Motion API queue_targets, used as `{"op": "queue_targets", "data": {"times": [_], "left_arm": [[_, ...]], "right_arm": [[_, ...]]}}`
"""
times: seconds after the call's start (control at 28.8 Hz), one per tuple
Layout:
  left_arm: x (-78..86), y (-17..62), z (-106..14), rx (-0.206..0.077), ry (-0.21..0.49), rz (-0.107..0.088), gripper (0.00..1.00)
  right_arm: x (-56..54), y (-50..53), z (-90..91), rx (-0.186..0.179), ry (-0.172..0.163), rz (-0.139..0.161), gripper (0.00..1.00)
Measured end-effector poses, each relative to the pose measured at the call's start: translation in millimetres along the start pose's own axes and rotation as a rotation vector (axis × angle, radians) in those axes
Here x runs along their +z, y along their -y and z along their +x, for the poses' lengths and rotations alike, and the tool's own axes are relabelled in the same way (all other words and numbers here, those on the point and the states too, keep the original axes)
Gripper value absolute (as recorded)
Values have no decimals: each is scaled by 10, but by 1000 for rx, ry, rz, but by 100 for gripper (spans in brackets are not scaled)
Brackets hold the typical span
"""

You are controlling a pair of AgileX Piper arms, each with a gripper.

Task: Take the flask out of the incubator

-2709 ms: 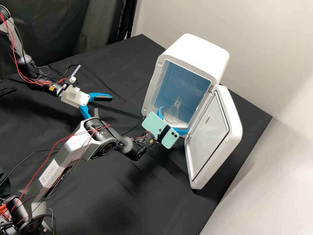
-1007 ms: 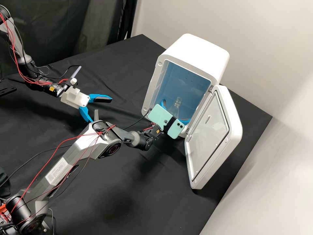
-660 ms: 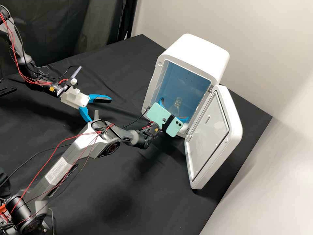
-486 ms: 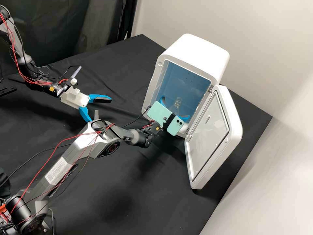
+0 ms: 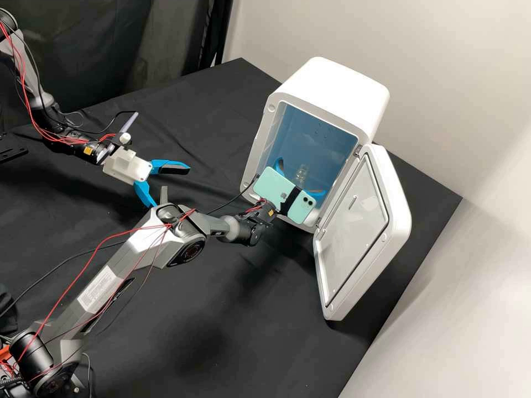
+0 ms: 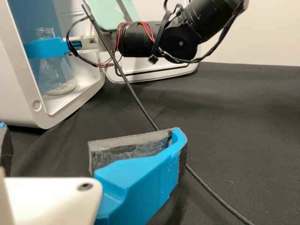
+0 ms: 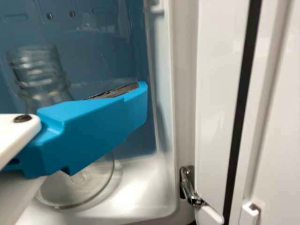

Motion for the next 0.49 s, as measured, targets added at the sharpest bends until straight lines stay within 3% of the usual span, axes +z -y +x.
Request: {"op": "queue_targets", "data": {"times": [0.17,0.49], "left_arm": [[0,0,0,0,0,0,100],[0,0,0,0,0,0,100]], "right_arm": [[84,69,1,-25,33,-1,100],[95,83,2,-32,35,-7,100]]}}
